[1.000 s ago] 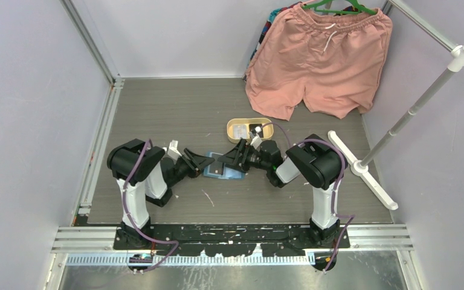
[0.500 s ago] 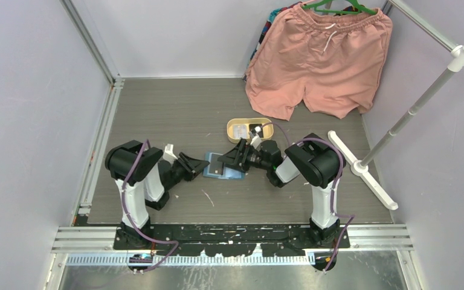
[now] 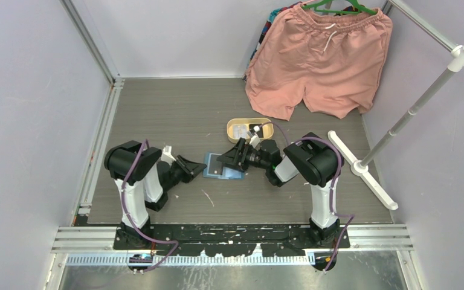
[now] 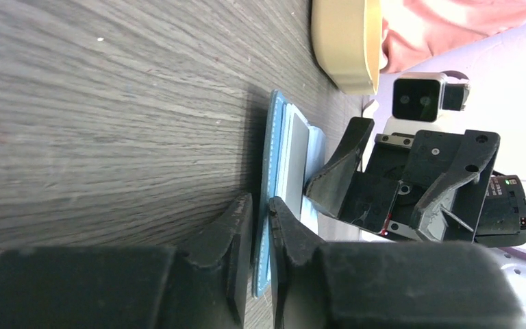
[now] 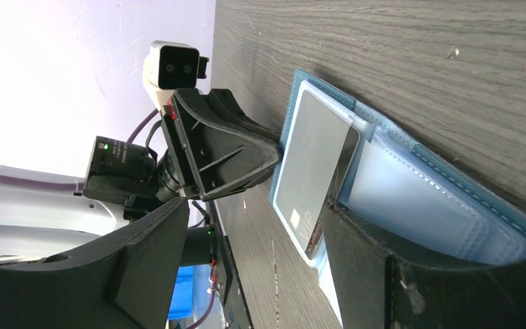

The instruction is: Take the credit cards out of the card holder

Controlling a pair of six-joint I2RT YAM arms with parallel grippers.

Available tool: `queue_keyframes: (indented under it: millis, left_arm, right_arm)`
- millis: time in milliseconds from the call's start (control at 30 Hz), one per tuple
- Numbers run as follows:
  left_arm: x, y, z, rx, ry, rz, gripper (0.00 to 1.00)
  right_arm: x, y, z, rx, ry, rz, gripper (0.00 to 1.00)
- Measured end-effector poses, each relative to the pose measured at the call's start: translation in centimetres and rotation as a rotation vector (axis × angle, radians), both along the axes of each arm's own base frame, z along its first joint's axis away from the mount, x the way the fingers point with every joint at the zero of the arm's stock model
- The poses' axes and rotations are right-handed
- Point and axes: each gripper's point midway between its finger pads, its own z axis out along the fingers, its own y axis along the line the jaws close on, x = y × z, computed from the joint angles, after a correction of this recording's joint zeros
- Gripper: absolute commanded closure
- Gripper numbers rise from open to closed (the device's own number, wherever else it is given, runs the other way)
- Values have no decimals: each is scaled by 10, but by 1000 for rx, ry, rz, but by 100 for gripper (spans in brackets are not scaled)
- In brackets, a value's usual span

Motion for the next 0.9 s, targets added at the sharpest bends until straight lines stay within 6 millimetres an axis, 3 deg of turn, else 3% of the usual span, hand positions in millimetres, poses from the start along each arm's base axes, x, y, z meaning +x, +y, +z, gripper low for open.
queue_keyframes:
  millis: [33,67,900]
  left_arm:
    - [0,1,-1,5,2,1,99]
    - [0,2,-3,9,6,2,100]
    - [-3,-1,-5,15,-4,-33,100]
  right_arm:
    - [0,0,0,0,0,0,23]
    - [0,0,0,0,0,0,23]
    - [10,-4,-10,-183,52,-39,21]
